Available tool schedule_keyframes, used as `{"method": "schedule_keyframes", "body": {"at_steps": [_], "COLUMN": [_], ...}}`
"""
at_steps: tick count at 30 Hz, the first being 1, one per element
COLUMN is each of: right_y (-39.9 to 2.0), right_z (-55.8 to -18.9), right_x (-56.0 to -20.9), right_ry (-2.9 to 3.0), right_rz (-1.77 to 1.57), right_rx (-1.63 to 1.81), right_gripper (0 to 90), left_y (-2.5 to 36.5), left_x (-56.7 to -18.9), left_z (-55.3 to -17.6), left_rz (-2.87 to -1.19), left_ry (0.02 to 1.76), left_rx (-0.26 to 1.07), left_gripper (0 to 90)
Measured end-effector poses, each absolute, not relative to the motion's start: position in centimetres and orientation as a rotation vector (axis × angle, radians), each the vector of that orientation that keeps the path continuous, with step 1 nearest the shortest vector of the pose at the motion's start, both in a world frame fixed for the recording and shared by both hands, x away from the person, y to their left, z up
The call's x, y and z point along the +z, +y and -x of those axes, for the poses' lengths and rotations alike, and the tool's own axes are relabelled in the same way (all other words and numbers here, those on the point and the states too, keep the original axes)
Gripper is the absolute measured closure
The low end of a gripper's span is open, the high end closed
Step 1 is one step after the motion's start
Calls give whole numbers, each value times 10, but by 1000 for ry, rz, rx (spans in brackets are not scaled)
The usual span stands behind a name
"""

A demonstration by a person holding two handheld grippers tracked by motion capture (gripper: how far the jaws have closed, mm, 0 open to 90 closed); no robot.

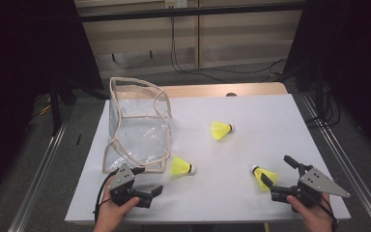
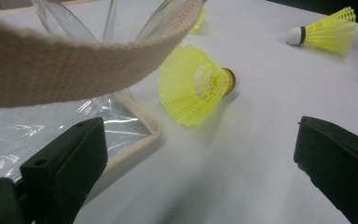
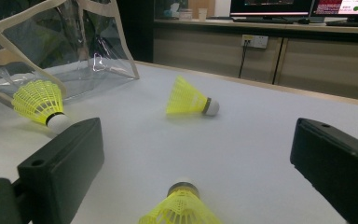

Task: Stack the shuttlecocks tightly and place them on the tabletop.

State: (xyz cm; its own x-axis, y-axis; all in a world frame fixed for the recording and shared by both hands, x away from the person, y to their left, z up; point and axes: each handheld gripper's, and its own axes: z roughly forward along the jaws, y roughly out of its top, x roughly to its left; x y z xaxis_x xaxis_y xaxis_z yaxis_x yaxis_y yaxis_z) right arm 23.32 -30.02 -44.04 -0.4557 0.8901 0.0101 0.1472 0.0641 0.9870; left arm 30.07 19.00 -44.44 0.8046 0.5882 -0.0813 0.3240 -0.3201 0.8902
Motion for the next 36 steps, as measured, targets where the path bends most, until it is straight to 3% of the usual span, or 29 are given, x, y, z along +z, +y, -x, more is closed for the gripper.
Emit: {"method": "schedule_keyframes", "body": {"at_steps": [36], "right_y": [-300], "right_z": [-233], "right_x": [-441], "right_ry": [1697], "right_rz": [-1043], "right_rx": [1443], "right_gripper": [28], "left_y": [170], "left_x": [-441], "left_z": [-300], "left_rz": [-1948], "left_ry": [706], "left_rx": [314], "left_gripper": [30]}}
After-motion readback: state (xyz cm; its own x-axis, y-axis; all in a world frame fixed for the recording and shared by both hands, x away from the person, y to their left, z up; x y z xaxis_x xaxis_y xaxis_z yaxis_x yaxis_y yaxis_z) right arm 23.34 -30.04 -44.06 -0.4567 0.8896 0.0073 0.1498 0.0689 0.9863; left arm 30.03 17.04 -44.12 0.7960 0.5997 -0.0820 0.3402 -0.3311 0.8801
